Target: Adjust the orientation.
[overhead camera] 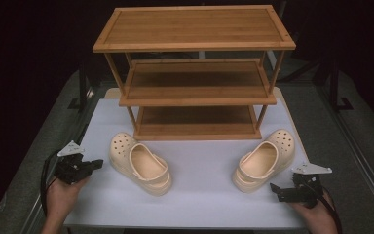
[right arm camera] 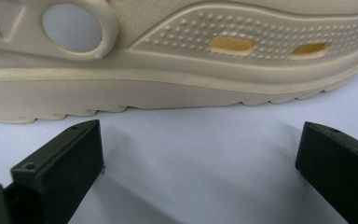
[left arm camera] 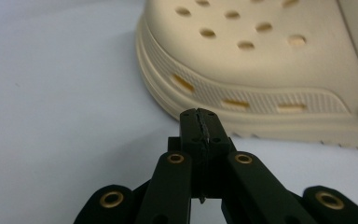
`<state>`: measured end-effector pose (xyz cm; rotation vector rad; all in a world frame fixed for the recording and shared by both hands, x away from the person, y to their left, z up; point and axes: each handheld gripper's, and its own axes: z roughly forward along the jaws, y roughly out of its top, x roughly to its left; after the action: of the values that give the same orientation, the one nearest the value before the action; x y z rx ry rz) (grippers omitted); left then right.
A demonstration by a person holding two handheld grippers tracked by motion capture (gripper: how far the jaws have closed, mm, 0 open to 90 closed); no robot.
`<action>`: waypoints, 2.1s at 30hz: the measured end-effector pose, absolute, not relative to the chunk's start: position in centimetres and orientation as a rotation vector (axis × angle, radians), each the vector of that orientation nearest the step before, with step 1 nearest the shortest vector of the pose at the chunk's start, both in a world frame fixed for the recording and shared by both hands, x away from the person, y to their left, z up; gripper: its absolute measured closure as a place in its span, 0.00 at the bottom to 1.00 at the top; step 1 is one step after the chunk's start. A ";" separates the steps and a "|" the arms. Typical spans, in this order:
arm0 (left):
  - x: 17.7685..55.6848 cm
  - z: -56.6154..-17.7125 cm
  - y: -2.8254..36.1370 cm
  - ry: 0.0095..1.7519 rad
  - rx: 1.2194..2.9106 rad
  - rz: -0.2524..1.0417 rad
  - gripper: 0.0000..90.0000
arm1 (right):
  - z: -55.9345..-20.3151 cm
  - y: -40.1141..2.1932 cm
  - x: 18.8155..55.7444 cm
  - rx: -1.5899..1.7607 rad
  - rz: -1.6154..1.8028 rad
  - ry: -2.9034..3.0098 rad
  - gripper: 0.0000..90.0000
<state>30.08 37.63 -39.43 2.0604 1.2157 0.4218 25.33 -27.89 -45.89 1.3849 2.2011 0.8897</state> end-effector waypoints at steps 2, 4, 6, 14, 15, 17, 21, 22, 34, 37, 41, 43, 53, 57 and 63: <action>30.8 -38.9 37.7 1.220 2.059 0.437 1.00 | -45.9 -27.9 25.3 1.383 0.890 2.202 0.00; 31.6 -38.4 37.7 1.227 2.060 0.448 1.00 | -45.9 -27.9 25.3 1.384 0.889 2.202 0.00; 32.4 -38.0 37.8 1.236 2.057 0.458 1.00 | -45.9 -27.9 25.3 1.384 0.891 2.201 0.00; 35.4 -37.3 37.8 1.260 2.055 0.498 1.00 | -45.9 -27.9 25.3 1.386 0.891 2.202 0.00; 36.4 -37.3 37.7 1.269 2.059 0.505 1.00 | -45.9 -27.9 25.3 1.387 0.891 2.202 0.00; 37.2 -37.4 37.7 1.270 2.050 0.501 1.00 | -45.9 -27.9 25.3 1.386 0.891 2.202 0.00; 38.8 -37.7 37.2 1.273 2.055 0.502 1.00 | -45.9 -27.9 25.4 1.388 0.891 2.202 0.00; 38.8 -37.7 37.2 1.273 2.055 0.502 1.00 | -45.9 -27.9 25.4 1.388 0.891 2.202 0.00; 41.1 -39.9 35.3 1.247 2.100 0.451 1.00 | -45.9 -27.9 25.3 1.386 0.892 2.202 0.00; 41.2 -40.0 35.3 1.252 2.088 0.444 1.00 | -45.9 -27.9 25.3 1.386 0.892 2.201 0.00; 41.1 -40.0 35.3 1.250 2.089 0.444 1.00 | -45.9 -27.9 25.4 1.386 0.891 2.202 0.00; 41.0 -39.9 35.2 1.253 2.086 0.445 1.00 | -45.9 -27.9 25.4 1.386 0.891 2.202 0.00; 39.7 -40.0 33.8 1.233 2.080 0.426 1.00 | -45.9 -27.9 25.4 1.386 0.891 2.202 0.00; 39.2 -40.0 32.7 1.208 2.087 0.414 1.00 | -45.9 -27.9 25.4 1.386 0.891 2.202 0.00; 37.9 -40.2 30.8 1.178 2.093 0.395 1.00 | -45.9 -27.9 25.3 1.386 0.891 2.202 0.00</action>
<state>37.91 30.76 -40.18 2.0933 1.1781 0.3950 25.35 -27.91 -45.90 1.3858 2.2018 0.8911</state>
